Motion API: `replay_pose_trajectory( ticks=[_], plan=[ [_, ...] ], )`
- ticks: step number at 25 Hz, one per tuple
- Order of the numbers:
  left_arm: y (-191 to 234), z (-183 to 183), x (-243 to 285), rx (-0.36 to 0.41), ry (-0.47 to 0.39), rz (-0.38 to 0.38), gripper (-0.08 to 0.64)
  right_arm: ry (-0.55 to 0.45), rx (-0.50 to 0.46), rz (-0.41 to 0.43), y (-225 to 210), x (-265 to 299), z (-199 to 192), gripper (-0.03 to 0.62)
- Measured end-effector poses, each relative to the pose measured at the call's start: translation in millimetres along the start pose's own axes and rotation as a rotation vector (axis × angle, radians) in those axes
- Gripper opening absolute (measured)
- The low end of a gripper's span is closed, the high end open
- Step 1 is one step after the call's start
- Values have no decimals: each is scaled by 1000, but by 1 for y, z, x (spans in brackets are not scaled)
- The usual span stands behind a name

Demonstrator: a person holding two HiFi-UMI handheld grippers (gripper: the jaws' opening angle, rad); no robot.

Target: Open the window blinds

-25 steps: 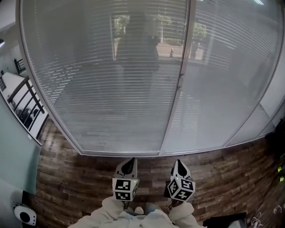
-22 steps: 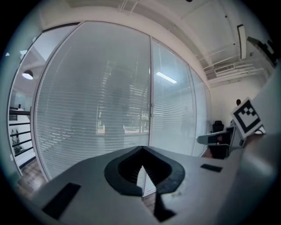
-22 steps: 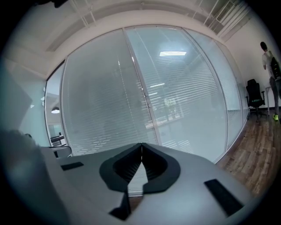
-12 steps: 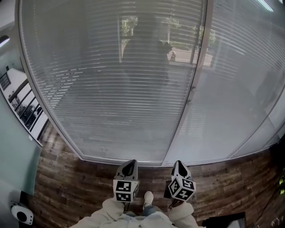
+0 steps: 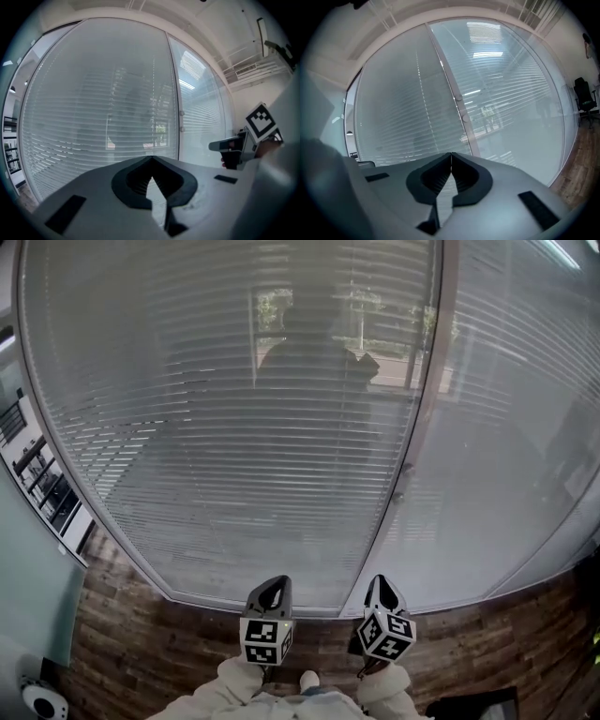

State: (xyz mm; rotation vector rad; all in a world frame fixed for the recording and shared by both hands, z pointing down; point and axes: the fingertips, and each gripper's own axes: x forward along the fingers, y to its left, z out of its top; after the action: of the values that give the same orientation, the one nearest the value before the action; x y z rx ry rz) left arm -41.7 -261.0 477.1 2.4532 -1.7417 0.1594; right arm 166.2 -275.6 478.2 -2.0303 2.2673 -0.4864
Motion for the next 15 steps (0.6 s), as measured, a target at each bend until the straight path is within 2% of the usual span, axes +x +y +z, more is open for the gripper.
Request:
replay_pose_trajectory(
  ticks=[4,8,12,15],
  plan=[
    [5,10,31,-4,-10,8,0,-37,-33,18,-5,32,28,14],
    [13,4,52,-14,7,2,0,-117,-25,23,-8,65,77,14],
    [21,-6,67,-6,28,-26,0,-232,-67,-25,-11,88,137,14],
    [26,0,75,10,14,-50,0,-239,-90,-29,-9,107,165,15]
  ],
)
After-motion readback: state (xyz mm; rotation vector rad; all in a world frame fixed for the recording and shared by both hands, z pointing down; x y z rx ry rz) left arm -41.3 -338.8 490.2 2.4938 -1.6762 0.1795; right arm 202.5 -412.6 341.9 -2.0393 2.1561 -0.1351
